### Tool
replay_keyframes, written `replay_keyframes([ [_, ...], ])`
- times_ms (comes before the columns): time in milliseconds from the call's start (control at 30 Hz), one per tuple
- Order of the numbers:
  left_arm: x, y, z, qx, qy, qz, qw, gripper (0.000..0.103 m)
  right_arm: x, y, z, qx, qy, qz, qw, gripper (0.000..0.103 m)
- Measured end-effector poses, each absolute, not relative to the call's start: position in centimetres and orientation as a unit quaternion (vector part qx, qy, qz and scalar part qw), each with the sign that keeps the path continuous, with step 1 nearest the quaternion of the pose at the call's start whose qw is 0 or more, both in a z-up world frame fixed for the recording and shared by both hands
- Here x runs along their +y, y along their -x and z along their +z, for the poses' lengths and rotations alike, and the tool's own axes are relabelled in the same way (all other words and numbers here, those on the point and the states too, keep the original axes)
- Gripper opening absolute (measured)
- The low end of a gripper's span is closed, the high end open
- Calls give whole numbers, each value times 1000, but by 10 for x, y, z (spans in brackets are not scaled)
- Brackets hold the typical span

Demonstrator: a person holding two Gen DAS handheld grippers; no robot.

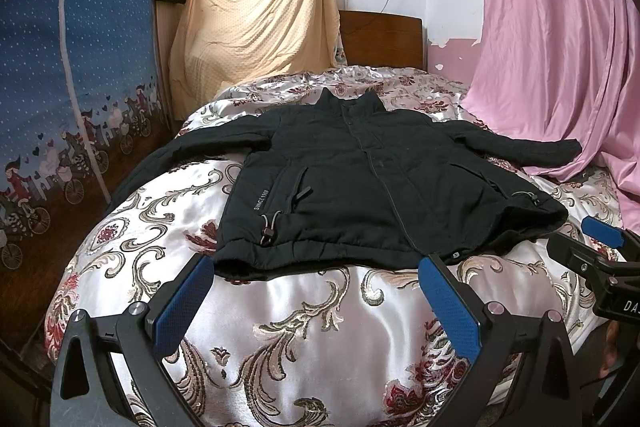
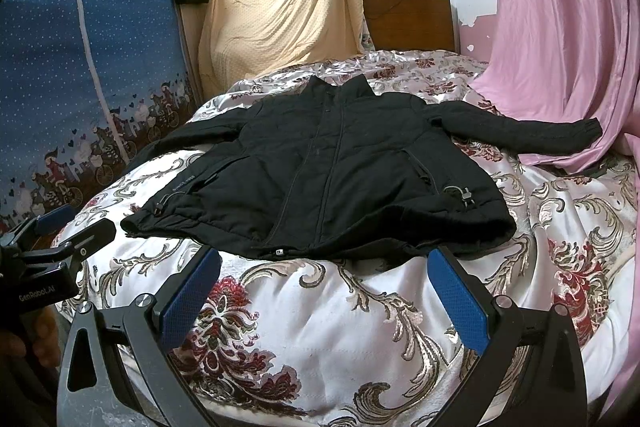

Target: Fold large clothes

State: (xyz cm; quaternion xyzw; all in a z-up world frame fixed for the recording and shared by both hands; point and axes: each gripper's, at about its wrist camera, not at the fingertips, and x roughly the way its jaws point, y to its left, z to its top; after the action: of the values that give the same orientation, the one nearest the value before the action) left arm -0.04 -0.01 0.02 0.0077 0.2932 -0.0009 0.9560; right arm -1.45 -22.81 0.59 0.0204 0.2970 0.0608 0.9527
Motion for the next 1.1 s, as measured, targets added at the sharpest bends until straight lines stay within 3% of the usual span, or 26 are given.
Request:
replay_keyframes([
  [1100,0,1,0,291,-8,-1,957,103,-227,15,4,299,-22,63,952,102],
])
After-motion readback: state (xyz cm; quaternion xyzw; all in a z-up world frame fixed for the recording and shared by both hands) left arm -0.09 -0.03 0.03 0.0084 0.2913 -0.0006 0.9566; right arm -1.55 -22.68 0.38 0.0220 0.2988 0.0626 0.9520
